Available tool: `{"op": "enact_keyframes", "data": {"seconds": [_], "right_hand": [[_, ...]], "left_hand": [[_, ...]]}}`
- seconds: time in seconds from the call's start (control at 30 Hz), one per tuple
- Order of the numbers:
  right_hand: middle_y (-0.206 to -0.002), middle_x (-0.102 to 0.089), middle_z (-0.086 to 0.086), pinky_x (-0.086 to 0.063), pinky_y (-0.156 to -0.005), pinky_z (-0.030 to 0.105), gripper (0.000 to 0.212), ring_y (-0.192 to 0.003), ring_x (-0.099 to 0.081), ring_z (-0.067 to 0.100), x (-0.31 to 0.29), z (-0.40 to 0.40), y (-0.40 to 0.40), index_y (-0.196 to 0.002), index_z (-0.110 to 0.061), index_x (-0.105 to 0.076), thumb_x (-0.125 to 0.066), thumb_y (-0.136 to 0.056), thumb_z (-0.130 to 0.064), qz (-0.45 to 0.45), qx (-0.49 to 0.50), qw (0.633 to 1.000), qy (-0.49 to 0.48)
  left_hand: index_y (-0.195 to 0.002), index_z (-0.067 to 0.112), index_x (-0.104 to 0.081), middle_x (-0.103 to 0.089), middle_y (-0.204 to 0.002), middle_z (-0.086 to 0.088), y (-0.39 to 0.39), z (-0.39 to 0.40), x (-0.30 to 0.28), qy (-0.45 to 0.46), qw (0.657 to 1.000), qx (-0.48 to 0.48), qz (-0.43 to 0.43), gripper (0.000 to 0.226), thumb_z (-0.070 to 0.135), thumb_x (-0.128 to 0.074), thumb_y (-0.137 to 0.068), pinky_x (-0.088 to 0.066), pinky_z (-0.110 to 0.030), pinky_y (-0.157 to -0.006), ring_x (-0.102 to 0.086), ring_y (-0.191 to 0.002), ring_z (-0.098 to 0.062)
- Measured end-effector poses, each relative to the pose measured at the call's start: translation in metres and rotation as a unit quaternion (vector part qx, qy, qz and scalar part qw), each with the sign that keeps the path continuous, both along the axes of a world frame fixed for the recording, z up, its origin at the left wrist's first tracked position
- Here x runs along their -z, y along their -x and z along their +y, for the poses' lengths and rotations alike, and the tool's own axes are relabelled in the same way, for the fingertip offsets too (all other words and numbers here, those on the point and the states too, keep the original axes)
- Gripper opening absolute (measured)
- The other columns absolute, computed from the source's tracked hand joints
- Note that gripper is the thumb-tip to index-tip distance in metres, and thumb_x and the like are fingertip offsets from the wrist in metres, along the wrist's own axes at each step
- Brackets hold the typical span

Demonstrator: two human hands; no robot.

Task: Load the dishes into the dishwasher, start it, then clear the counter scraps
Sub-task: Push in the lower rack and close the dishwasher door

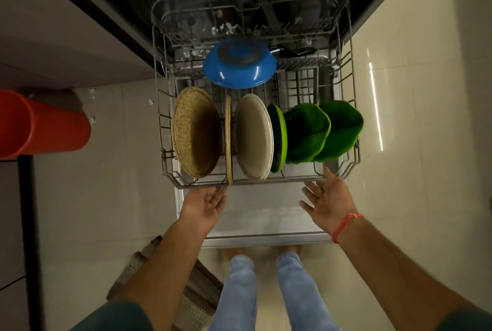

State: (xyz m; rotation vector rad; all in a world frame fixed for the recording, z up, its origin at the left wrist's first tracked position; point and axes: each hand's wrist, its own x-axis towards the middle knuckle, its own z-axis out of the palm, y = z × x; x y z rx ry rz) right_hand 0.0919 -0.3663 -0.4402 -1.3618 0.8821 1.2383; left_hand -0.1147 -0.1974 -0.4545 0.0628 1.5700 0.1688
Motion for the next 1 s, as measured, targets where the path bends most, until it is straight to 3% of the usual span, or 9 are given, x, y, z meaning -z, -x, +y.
{"op": "enact_keyframes", "data": {"seconds": [0.27,0.5,0.63,0.73,0.9,1.0], "right_hand": [[-0.155,-0.045,0.005,-0.028,-0.119,0.050,0.070,-0.145,-0.038,0.022,0.008,0.049,-0.051,-0.159,-0.013,-0.025,-0.046,-0.102,-0.047,-0.022,-0.048,0.998,-0.029],[-0.159,-0.039,0.002,-0.027,-0.118,0.049,0.063,-0.147,-0.035,0.021,0.011,0.094,-0.088,-0.159,-0.021,-0.025,-0.039,-0.104,-0.047,-0.053,-0.099,0.992,-0.060],[-0.160,-0.036,0.005,-0.026,-0.118,0.049,0.059,-0.148,-0.033,0.023,0.003,0.116,-0.112,-0.159,-0.027,-0.024,-0.038,-0.105,-0.045,-0.093,-0.152,0.982,-0.065],[-0.162,-0.034,0.007,-0.022,-0.122,0.050,0.057,-0.150,-0.029,0.024,0.001,0.133,-0.129,-0.159,-0.027,-0.023,-0.037,-0.106,-0.043,-0.109,-0.182,0.975,-0.067],[-0.160,-0.036,0.006,-0.025,-0.120,0.049,0.056,-0.149,-0.032,0.021,0.003,0.164,-0.148,-0.158,-0.024,-0.028,-0.038,-0.105,-0.043,-0.144,-0.209,0.965,-0.063],[-0.161,-0.035,0.005,-0.025,-0.121,0.049,0.056,-0.149,-0.031,0.020,0.008,0.178,-0.159,-0.158,-0.022,-0.028,-0.036,-0.106,-0.043,-0.172,-0.239,0.953,-0.065]], "left_hand": [[-0.127,-0.003,-0.056,-0.066,-0.127,-0.018,-0.038,0.065,0.003,-0.039,0.997,0.069,-0.023,0.031,0.002,-0.039,-0.102,-0.047,-0.039,-0.098,-0.065,-0.112,-0.027],[-0.107,0.000,-0.060,-0.067,-0.120,-0.017,-0.076,0.109,-0.008,-0.075,0.990,0.115,-0.040,0.021,0.000,-0.039,-0.102,-0.046,-0.040,-0.105,-0.062,-0.115,-0.027],[-0.111,0.001,-0.060,-0.068,-0.120,-0.016,-0.097,0.134,-0.010,-0.112,0.976,0.183,-0.028,0.021,-0.001,-0.042,-0.101,-0.047,-0.042,-0.108,-0.064,-0.116,-0.026],[-0.099,0.003,-0.061,-0.069,-0.119,-0.015,-0.110,0.154,-0.011,-0.138,0.962,0.236,-0.012,0.019,-0.002,-0.042,-0.100,-0.046,-0.042,-0.109,-0.064,-0.115,-0.025],[-0.100,0.002,-0.063,-0.068,-0.118,-0.013,-0.132,0.184,-0.005,-0.179,0.948,0.264,-0.005,0.022,-0.002,-0.042,-0.099,-0.044,-0.042,-0.111,-0.063,-0.119,-0.023],[-0.105,0.003,-0.062,-0.067,-0.124,-0.012,-0.147,0.200,-0.001,-0.212,0.936,0.280,0.002,0.022,-0.001,-0.041,-0.099,-0.048,-0.039,-0.103,-0.064,-0.117,-0.022]]}}
